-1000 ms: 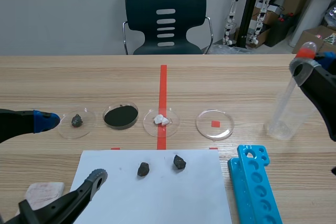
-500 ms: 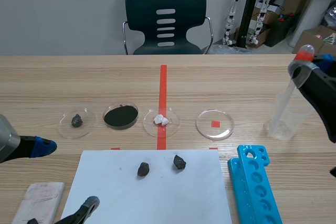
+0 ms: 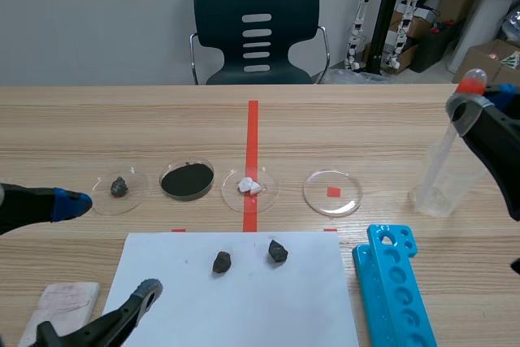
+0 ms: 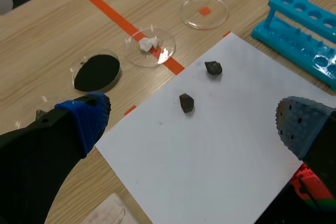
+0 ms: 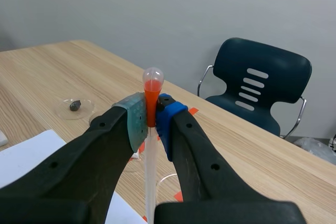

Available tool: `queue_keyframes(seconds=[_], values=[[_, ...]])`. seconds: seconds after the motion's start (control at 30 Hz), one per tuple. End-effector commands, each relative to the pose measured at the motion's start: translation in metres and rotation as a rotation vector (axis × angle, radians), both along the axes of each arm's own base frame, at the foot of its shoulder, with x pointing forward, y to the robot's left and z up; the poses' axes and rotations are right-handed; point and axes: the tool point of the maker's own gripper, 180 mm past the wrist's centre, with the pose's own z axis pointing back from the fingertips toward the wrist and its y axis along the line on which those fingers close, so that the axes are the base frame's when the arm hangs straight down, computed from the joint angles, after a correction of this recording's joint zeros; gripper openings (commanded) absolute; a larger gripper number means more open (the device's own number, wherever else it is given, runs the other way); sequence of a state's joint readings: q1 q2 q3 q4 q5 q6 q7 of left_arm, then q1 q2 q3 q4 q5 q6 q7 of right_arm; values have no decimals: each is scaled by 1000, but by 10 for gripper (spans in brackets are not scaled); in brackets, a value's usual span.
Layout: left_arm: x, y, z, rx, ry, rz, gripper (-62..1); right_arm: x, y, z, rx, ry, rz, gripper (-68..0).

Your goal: Pick up the dropper by the top with the right hand

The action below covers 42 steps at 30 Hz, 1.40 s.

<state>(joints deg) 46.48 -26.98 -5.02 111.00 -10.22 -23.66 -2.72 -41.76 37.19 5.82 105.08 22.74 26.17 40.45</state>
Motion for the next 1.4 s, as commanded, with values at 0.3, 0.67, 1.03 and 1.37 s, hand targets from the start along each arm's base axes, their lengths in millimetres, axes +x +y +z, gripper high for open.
queue_keyframes(seconds=[0.3, 0.67, 1.03, 1.37], values=[[3, -3, 12, -49, -42, 6, 14, 2, 0, 12, 8, -41, 7, -643], [3, -3, 12, -49, -42, 6, 14, 2, 0, 12, 8, -41, 7, -643], [3, -3, 12, -48, -42, 6, 14, 2, 0, 12, 8, -41, 7, -643], [3, -2, 9, -35, -28, 7, 14, 2, 0, 12, 8, -41, 7, -643]])
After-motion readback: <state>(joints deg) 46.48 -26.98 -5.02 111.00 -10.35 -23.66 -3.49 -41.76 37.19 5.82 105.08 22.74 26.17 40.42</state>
